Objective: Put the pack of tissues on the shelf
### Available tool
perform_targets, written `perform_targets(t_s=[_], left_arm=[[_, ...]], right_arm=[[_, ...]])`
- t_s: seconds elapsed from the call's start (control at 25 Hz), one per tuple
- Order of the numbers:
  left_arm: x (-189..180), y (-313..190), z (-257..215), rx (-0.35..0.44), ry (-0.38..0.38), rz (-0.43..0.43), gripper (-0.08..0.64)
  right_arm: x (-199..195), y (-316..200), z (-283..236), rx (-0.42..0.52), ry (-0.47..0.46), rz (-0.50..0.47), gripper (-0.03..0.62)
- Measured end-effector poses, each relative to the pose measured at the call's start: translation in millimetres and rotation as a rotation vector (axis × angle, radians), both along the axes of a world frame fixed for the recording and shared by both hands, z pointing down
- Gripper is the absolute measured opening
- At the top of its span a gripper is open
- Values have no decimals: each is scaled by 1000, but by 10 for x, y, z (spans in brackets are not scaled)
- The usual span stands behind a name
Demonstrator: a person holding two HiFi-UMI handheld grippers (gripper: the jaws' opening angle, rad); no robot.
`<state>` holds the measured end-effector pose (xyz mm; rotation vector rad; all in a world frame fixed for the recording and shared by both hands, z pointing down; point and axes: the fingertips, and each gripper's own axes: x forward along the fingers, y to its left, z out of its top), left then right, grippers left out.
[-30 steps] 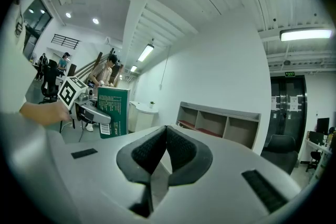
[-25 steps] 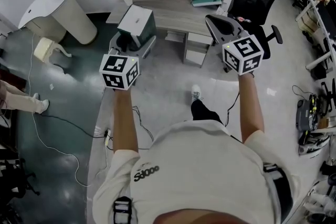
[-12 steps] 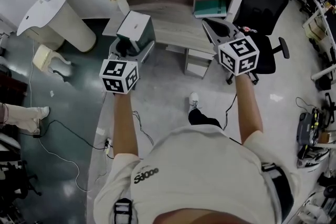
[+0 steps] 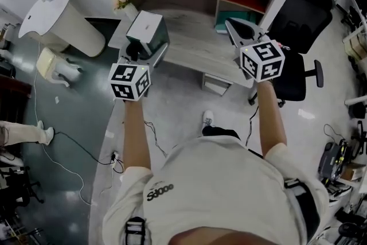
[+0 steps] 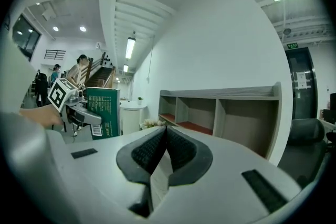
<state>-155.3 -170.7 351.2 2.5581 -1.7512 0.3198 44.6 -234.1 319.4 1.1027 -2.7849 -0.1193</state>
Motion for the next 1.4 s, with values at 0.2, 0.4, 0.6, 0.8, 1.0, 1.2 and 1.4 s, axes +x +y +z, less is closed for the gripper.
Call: perform_targets(t_s=[0.2, 0.4, 0.6, 0.8, 1.0, 1.2, 1.4], left_arm=[[75, -574, 19, -18, 5, -28, 377], [124, -1010, 37, -30, 1, -47, 377], [87, -1387, 65, -47, -4, -56, 377], [-96, -1837, 84, -52, 7, -42, 377], [-219, -2386, 116, -44, 26, -8, 379], [-232, -3092, 138, -35, 36, 55, 379], [-258, -3687, 155, -54, 58, 103, 379]], right_arm=[[15, -560, 49, 3, 43, -56, 6], [-48, -1025, 116, -11, 52, -94, 6], [-175, -1391, 170, -25, 8, -118, 6], [-385, -1828, 238, -72, -12, -89, 6], [-532, -2182, 266, -94, -23, -80, 6], [-689, -2605, 304, -93, -31, -76, 6], [-866, -2927, 392, -107, 3, -64, 6]])
